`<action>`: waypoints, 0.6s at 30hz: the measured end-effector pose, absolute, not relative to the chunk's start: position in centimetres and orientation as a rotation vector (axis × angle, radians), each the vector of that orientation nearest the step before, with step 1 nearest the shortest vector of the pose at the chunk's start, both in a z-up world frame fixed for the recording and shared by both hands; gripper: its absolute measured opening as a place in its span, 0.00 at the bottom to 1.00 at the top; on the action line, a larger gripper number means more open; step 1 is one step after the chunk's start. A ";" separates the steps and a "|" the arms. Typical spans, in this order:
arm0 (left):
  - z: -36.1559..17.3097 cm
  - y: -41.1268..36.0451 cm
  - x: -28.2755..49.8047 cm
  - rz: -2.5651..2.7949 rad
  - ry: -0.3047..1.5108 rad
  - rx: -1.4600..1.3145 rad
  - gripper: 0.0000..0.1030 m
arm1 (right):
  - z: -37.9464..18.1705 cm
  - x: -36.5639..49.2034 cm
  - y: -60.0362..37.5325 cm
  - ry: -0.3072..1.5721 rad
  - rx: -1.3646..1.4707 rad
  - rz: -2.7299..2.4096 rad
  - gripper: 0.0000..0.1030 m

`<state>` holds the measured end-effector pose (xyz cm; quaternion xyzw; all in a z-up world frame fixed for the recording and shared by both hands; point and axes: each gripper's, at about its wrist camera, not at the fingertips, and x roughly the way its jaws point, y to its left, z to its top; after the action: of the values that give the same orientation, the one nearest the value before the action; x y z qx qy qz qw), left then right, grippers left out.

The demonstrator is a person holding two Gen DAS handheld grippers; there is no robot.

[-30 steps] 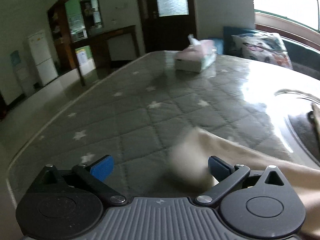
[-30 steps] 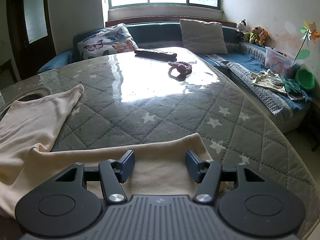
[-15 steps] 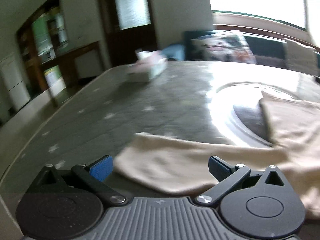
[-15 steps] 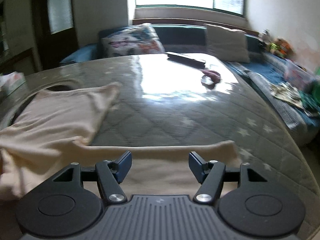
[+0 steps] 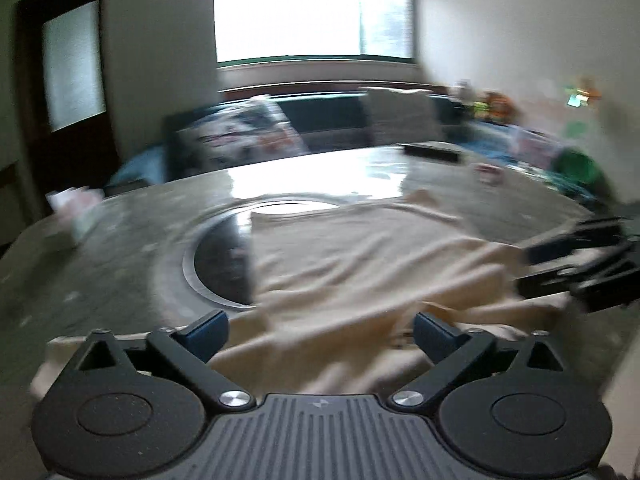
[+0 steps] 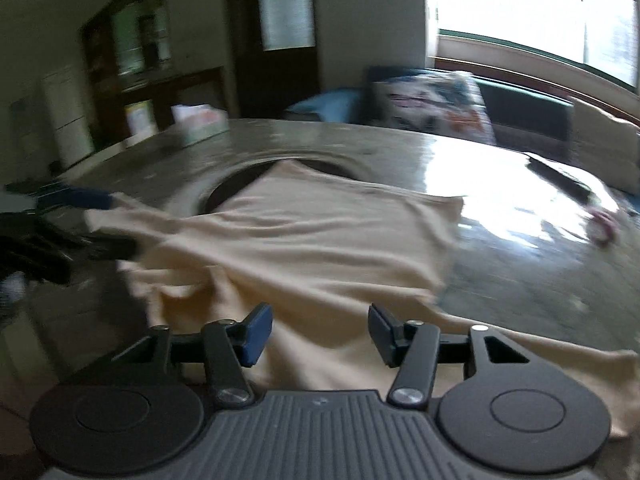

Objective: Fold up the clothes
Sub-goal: 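Lower the sweatshirt flat and open both grippers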

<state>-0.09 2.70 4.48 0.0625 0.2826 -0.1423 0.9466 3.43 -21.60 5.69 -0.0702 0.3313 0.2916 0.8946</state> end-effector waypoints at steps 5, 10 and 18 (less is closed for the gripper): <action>3.3 1.2 0.0 -0.406 0.616 0.148 0.76 | 5.3 1.5 -18.2 0.678 -0.214 0.733 0.43; 1.7 0.5 0.4 -0.455 0.664 0.160 0.57 | 3.9 1.2 -15.9 0.686 -0.290 0.744 0.30; 1.8 1.2 -0.7 -0.473 0.644 0.164 0.16 | 3.8 0.7 -16.4 0.685 -0.285 0.720 0.02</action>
<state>-0.68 1.16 1.84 0.0795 0.3133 -0.2302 0.9179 0.74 -16.43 3.77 -0.1362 0.3273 0.3442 0.8694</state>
